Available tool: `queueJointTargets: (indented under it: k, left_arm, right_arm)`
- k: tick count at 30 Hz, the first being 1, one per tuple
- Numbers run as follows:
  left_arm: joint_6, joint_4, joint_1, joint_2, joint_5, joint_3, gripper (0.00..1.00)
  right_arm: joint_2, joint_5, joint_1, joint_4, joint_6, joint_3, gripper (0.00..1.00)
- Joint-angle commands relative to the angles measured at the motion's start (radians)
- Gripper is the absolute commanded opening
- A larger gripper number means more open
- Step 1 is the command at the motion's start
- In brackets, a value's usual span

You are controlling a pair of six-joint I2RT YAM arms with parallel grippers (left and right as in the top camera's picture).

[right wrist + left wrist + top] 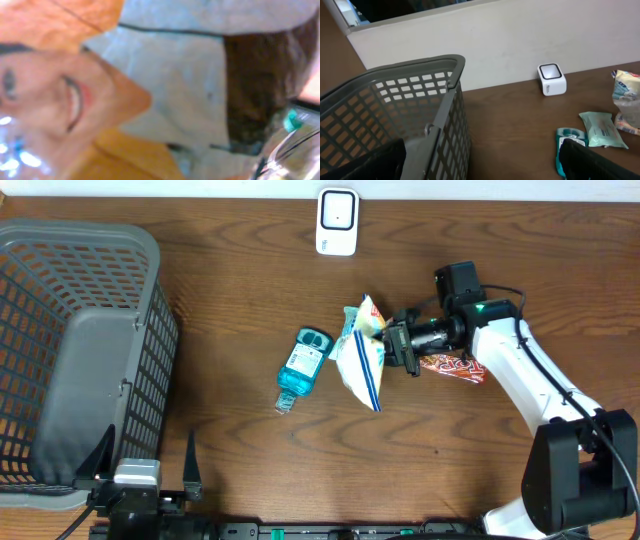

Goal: Scan the item barcode
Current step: 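Carry the snack bag toward the white barcode scanner, then hold the snack bag up against the white scanner with the right gripper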

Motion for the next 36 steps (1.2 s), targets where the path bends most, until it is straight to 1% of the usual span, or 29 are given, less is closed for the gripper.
queueJointTargets:
  k: [1,4,6,9,10,12,14,16,19,20,21,24,28,33,36]
  left_arm:
    - [0.006,0.004,0.004,-0.002,-0.013,0.001,0.98]
    - [0.006,0.004,0.004,-0.002,-0.013,0.001,0.98]
    - [0.006,0.004,0.004,-0.002,-0.013,0.001,0.98]
    - [0.006,0.004,0.004,-0.002,-0.013,0.001,0.98]
    - [0.006,0.004,0.004,-0.002,-0.013,0.001,0.98]
    - [0.006,0.004,0.004,-0.002,-0.013,0.001,0.98]
    - [0.006,0.004,0.004,-0.002,-0.013,0.001,0.98]
    - [0.006,0.004,0.004,-0.002,-0.013,0.001,0.98]
    - [0.006,0.004,0.004,-0.002,-0.013,0.001,0.98]
    - [0.006,0.004,0.004,-0.002,-0.013,0.001,0.98]
    - [0.006,0.004,0.004,-0.002,-0.013,0.0,0.98]
    - [0.006,0.003,0.004,-0.002,-0.013,-0.001,0.98]
    - [0.006,0.003,0.004,-0.002,-0.013,-0.001,0.98]
    - [0.006,0.001,0.004,-0.002,-0.013,-0.001,0.98]
    - [0.006,0.001,0.004,-0.002,-0.013,-0.001,0.98]
  right_arm:
    - [-0.021,0.001,0.018,0.0,-0.22,0.016,0.01]
    - [-0.021,0.013,0.024,0.004,-0.382,0.017,0.01]
    - [-0.021,0.077,0.03,0.045,-0.393,0.017,0.01]
    - [-0.021,0.23,0.063,0.122,-0.431,0.017,0.01]
    - [-0.021,0.307,0.09,0.148,-0.432,0.017,0.01]
    - [-0.021,0.402,0.135,0.18,-0.437,0.017,0.01]
    - [-0.021,0.488,0.19,0.215,-0.472,0.017,0.01]
    - [-0.021,0.557,0.25,0.26,-0.547,0.017,0.01]
    - [-0.021,0.647,0.327,0.321,-0.738,0.017,0.04]
    - [-0.021,0.77,0.364,0.355,-0.764,0.017,0.04]
    - [-0.021,0.831,0.375,0.377,-0.764,0.017,0.01]
    - [-0.021,0.969,0.389,0.463,-0.765,0.017,0.02]
    - [-0.009,1.099,0.383,0.585,-0.772,0.017,0.01]
    - [0.068,1.127,0.362,0.754,-0.772,0.041,0.01]
    - [0.156,1.138,0.342,0.798,-0.798,0.135,0.01]
